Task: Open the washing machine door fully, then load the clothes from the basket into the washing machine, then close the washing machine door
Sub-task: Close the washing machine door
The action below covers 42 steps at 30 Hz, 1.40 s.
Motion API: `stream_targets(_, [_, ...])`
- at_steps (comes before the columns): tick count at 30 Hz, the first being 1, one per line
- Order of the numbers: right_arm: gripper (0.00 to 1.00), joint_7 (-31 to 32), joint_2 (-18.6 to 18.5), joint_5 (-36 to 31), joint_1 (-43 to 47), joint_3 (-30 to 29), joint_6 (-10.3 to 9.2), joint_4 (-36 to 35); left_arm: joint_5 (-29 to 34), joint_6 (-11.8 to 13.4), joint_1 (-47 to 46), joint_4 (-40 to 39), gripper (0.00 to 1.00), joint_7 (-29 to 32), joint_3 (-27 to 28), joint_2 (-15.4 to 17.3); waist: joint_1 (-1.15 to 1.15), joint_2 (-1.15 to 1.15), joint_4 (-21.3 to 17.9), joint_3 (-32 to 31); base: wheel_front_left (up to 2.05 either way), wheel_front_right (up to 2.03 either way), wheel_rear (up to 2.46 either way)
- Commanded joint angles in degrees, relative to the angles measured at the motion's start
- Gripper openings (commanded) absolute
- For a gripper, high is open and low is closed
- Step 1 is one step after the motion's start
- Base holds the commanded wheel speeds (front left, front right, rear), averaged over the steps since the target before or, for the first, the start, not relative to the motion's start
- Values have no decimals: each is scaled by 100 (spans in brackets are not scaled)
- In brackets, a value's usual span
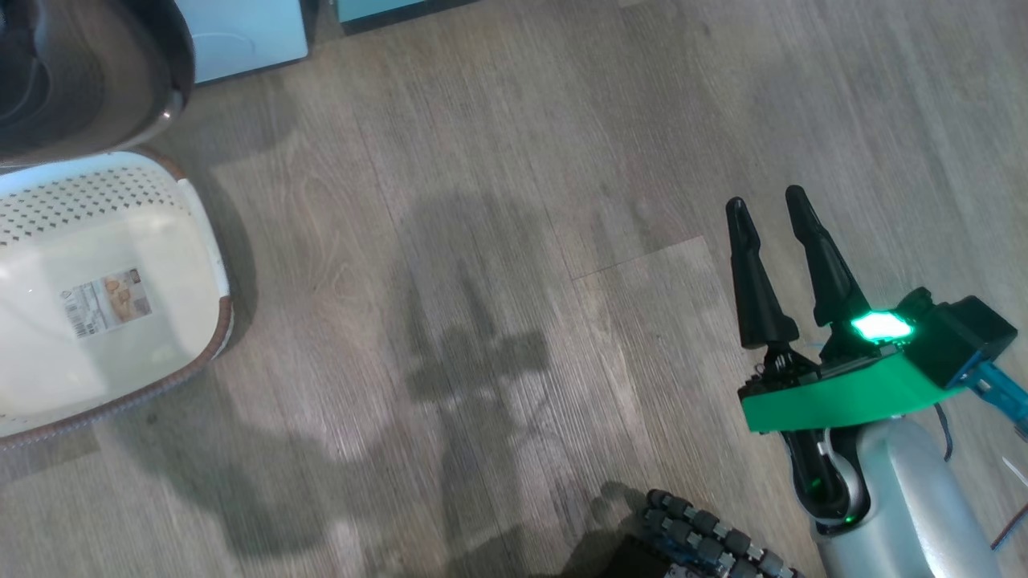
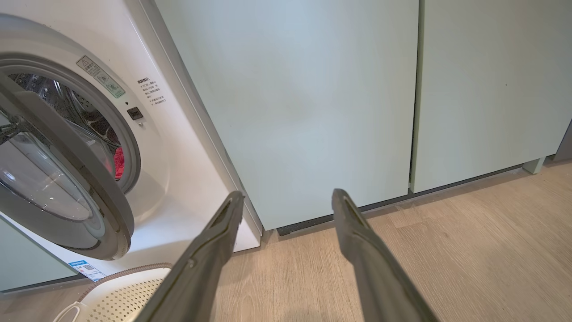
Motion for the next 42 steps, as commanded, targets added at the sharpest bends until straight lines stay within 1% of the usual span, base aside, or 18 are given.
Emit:
stream_targets(1, [100,-51,-3,27,-85,125,0,-180,73,-33,-223,-189,0,-8,81,262,0,0,-20,3,0,0,0])
stream_targets(6, [100,-52,-3,45,-106,159,0,-181,75,-16,-455,63,0,-168,101,176,0,0,-68,-7,0,0,0])
stream_targets(8, [100,-52,-3,40,-121,175,0,-188,110,-42,-510,157,0,-228,98,167,0,0,-63,-15,0,0,0])
stream_targets(10, [100,-52,-3,33,-131,178,0,-189,67,-71,-501,216,0,-219,93,93,0,0,-34,-54,0,0,0])
stream_targets(13, [100,-52,-3,13,-125,179,0,-177,34,-169,-320,232,0,-137,86,43,0,0,56,-146,0,0,0])
stream_targets(18, [100,-52,-3,-61,-110,213,0,-96,-174,-429,268,99,0,2,269,-131,0,0,294,-398,0,0,0])
stream_targets(23, [100,-52,-3,-171,-109,241,0,-11,-481,-712,1080,-255,0,-36,677,-494,0,0,598,-686,0,0,0])
stream_targets(26, [100,-52,-3,-240,-86,222,0,31,-725,-898,1560,-546,0,-165,970,-887,0,0,811,-832,0,0,0])
stream_targets(27, [100,-52,-3,-240,-86,222,0,31,-725,-898,1560,-546,0,-165,970,-887,0,0,811,-832,0,0,0])
stream_targets(28, [100,-52,-3,-260,-81,217,0,38,-801,-939,1712,-648,12,-201,1052,-1021,0,0,878,-869,0,0,0])
stream_targets(29, [100,-52,-3,-283,-77,210,0,43,-850,-979,1854,-735,32,-248,1123,-1149,0,0,949,-904,0,0,0])
stream_targets(30, [100,-52,-3,-303,-72,203,0,49,-896,-1018,1992,-825,69,-283,1177,-1276,0,0,1019,-935,0,0,0])
stream_targets(31, [100,-52,-3,-323,-69,192,0,49,-946,-1055,2120,-923,83,-313,1223,-1410,0,0,1089,-955,0,0,0])
stream_targets(32, [100,-52,-3,-352,-67,177,0,48,-1006,-1110,2376,-1118,100,-369,1287,-1659,0,0,1208,-985,0,0,0])
stream_targets(35, [100,-52,-3,-379,-53,132,0,51,-1002,-1213,2734,-1429,100,-535,1367,-2010,0,0,1369,-1028,0,0,0])
stream_targets(37, [100,-52,-3,-393,-40,116,0,60,-1049,-1275,2930,-1597,100,-664,1412,-2181,0,0,1449,-1060,0,0,0])
stream_targets(39, [100,-52,-3,-401,-23,104,0,72,-1138,-1328,3140,-1734,100,-826,1423,-2301,0,0,1514,-1103,0,0,0])
stream_targets(42, [100,-52,-3,-414,24,64,0,88,-1313,-1377,3501,-1813,100,-1144,1310,-2376,0,0,1605,-1177,0,0,0])
